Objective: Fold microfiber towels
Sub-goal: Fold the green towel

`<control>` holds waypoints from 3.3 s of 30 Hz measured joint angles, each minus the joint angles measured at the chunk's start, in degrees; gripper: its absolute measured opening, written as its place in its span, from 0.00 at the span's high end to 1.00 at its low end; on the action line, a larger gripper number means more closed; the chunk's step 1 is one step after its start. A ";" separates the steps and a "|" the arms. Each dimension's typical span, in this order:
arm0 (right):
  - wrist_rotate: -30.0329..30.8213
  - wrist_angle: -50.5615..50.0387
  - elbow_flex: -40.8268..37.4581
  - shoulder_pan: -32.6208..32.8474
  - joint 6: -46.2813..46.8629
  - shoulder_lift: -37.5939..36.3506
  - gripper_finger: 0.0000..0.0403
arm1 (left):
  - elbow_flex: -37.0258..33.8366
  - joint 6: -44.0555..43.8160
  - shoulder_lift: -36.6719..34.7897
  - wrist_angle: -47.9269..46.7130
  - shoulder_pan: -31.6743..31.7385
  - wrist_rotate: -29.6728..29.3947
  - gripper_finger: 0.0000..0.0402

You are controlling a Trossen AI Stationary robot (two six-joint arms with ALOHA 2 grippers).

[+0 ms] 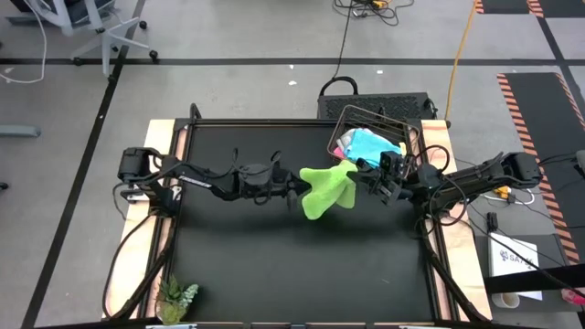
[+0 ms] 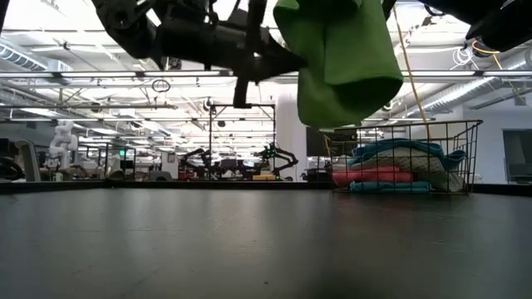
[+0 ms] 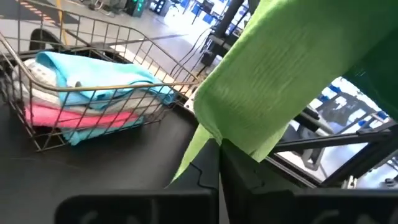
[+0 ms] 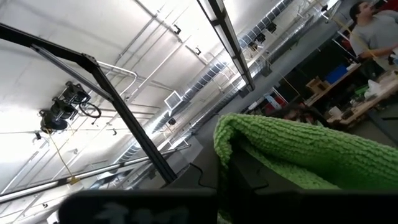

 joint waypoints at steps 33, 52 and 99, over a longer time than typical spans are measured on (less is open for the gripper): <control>-1.88 -28.09 0.00 3.41 12.58 0.04 0.99 | -0.01 6.09 -44.88 -48.90 -12.48 -30.42 1.00; -1.35 -32.60 0.00 3.41 9.52 0.04 0.99 | -0.01 7.33 -36.94 -32.89 -13.51 -21.86 1.00; 22.03 -71.93 33.81 -0.33 -44.38 22.77 0.99 | 0.03 3.19 -29.14 -21.36 -10.29 -18.36 1.00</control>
